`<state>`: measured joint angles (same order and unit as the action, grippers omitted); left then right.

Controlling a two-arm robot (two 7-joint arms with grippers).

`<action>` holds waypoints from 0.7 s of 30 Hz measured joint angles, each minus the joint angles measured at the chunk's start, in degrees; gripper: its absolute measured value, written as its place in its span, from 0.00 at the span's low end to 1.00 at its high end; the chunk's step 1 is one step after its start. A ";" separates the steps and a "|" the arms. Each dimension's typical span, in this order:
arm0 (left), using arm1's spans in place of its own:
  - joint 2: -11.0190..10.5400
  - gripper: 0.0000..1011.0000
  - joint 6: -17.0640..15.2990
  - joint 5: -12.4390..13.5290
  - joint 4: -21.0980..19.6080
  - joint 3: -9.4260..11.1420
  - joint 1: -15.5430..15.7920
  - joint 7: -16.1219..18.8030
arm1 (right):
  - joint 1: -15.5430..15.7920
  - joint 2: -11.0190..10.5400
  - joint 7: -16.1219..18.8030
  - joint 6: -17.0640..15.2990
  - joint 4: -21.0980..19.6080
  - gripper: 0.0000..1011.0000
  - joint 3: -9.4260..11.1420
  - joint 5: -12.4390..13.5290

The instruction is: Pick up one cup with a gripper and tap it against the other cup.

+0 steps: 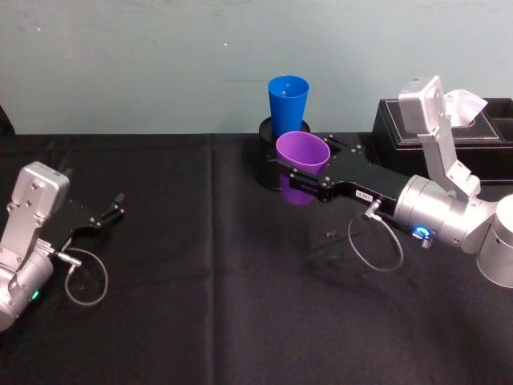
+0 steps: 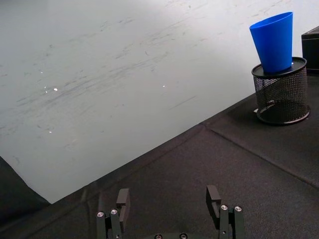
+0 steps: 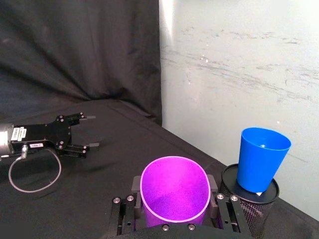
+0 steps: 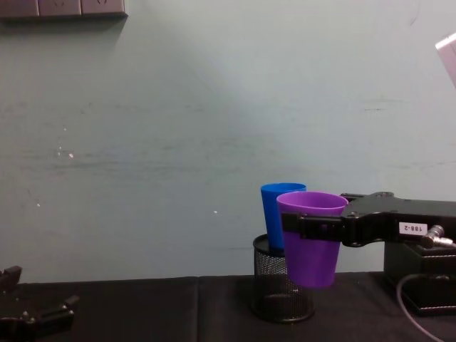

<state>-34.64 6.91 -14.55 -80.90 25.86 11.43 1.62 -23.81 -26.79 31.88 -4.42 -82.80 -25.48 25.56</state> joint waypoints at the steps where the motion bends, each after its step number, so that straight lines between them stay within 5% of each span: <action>1: 0.00 0.99 0.00 0.00 0.00 0.00 0.00 0.00 | 0.00 0.00 0.00 0.00 0.00 0.73 0.00 0.00; 14: 0.00 0.99 0.00 0.00 0.00 0.00 0.00 0.00 | -0.30 0.05 -0.36 -0.26 0.23 0.73 -0.17 0.03; 21: 0.00 0.99 0.00 0.00 0.00 0.00 0.00 0.00 | -2.95 1.54 -1.78 -1.56 3.33 0.73 -0.98 -0.59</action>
<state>-34.64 6.91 -14.55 -80.90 25.86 11.43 1.62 -26.76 -25.24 30.10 -5.98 -79.47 -26.46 24.96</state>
